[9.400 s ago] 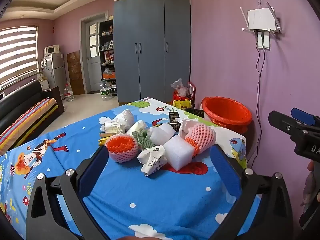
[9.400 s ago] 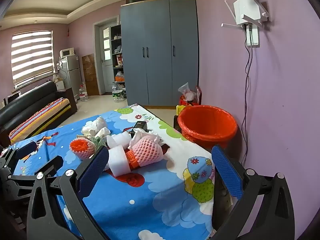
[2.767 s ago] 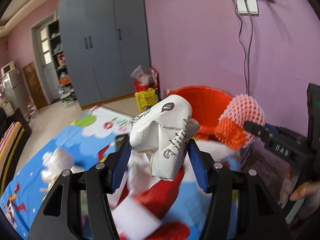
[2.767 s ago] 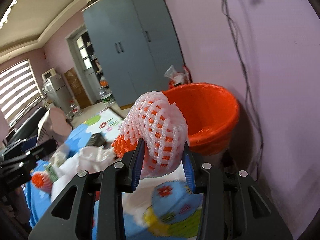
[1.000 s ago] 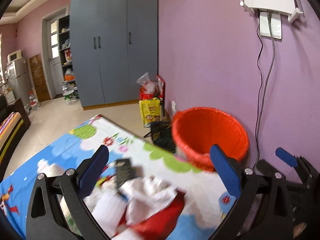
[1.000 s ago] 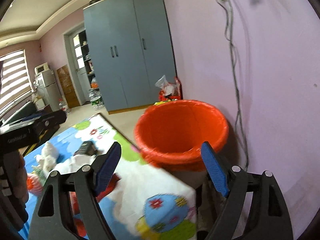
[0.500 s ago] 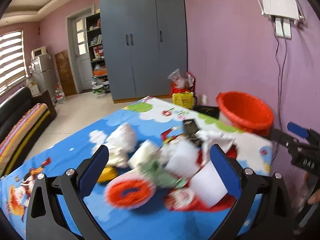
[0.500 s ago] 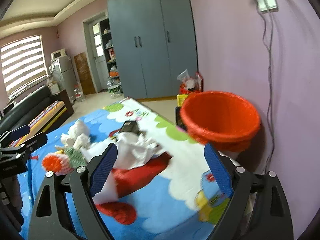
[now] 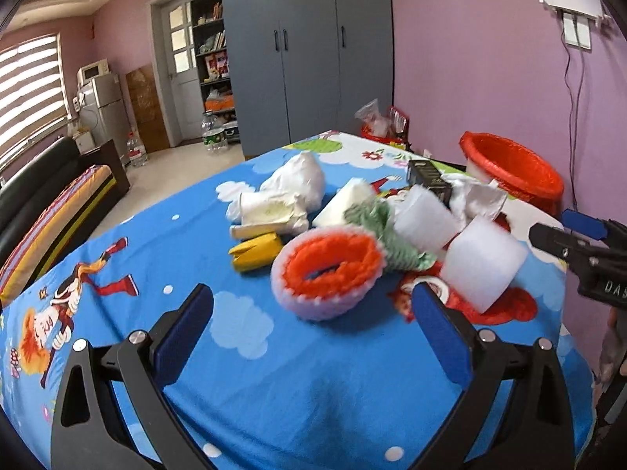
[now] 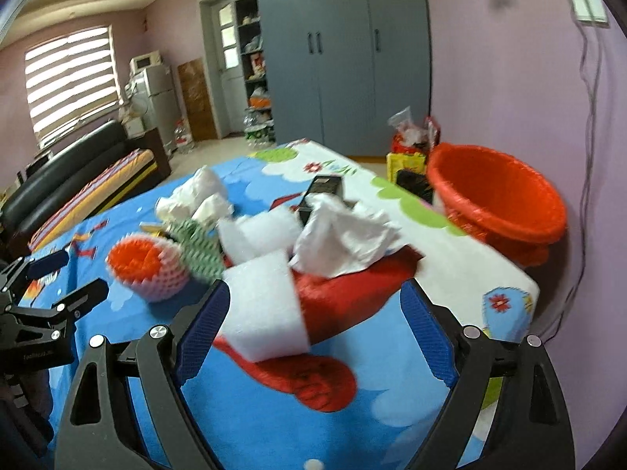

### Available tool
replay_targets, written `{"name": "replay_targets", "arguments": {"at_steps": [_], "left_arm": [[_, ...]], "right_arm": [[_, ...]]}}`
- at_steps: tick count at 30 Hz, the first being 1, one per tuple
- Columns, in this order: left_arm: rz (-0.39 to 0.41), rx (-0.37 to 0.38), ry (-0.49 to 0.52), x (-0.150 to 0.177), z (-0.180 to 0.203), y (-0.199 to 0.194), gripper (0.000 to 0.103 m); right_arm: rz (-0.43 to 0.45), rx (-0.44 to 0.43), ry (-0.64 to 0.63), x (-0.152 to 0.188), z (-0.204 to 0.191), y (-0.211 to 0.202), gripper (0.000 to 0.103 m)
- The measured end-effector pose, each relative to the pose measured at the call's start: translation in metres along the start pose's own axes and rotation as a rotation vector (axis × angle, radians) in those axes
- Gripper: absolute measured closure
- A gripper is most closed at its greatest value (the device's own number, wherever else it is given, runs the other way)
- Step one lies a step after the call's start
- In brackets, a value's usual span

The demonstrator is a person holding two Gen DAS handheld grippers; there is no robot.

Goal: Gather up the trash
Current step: 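Move both tools back over the trash on the bed, then grasp the white foam block with the right gripper while the left gripper grasps crumpled tissue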

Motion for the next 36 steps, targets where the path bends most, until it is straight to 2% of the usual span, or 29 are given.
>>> {"name": "replay_targets", "arguments": {"at_steps": [6,17,20,22,23,27,36], "left_arm": [[-0.02,0.002,-0.001,0.005,0.0,0.006,0.005],[-0.069,-0.018,-0.014,0.005,0.003,0.026,0.005],[-0.069,-0.019,-0.006,0.004,0.006,0.027,0.005],[-0.068,-0.018,0.005,0.004,0.012,0.026,0.005],[-0.067,-0.016,0.008,0.004,0.013,0.025,0.005],[-0.053,-0.002,0.023,0.002,0.025,0.02,0.005],[0.009,0.075,0.093,-0.008,0.076,0.012,0.007]], "right_arm": [[-0.068,-0.034,-0.02,0.011,-0.014,0.025,0.019],[-0.108,-0.071,-0.027,0.021,-0.018,0.046,0.02],[-0.114,-0.103,-0.028,0.023,-0.017,0.047,0.033],[-0.103,-0.132,-0.029,0.023,-0.016,0.046,0.048],[-0.089,-0.153,-0.034,0.023,-0.017,0.043,0.052],[-0.056,-0.137,-0.059,0.021,-0.012,0.034,0.052],[0.019,-0.081,0.047,0.013,0.044,0.011,0.052]]}}
Point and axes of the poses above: each gripper's, at about its wrist camera, not at the fingertips, and y roughly the way its jaws point, z to its right, x to its underside, the point moved 3 cm from there along y, roughly the way its jaws point, and after that the axes turned 8 degrees about -y, right-handed, at the moved point
